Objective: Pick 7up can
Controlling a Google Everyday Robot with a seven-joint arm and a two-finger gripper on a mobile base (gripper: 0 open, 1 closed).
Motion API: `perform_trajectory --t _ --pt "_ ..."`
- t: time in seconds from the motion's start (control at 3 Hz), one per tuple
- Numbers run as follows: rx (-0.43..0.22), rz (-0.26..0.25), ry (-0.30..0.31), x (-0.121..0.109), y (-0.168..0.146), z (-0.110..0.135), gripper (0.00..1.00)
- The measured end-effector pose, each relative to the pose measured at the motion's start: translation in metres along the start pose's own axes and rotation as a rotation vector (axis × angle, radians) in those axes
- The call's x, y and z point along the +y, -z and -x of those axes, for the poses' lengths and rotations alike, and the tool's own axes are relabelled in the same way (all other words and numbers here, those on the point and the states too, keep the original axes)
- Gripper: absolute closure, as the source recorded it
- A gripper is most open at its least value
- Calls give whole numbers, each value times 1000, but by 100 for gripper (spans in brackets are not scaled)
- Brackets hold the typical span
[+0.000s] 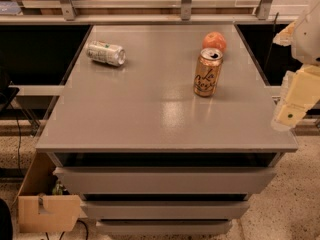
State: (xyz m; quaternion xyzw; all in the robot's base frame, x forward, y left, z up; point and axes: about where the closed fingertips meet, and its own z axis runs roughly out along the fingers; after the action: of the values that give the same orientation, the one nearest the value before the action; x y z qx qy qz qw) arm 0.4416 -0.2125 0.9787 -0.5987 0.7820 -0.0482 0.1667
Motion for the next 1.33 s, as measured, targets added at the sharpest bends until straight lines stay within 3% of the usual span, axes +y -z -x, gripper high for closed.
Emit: perform_trajectory --t 0.67,1.0,1.33 --pt "-32 -10 115 -42 -20 68 0" --pt "-114 -9 214 -67 -31 138 0" --pt "-114 -10 214 -67 -31 138 0"
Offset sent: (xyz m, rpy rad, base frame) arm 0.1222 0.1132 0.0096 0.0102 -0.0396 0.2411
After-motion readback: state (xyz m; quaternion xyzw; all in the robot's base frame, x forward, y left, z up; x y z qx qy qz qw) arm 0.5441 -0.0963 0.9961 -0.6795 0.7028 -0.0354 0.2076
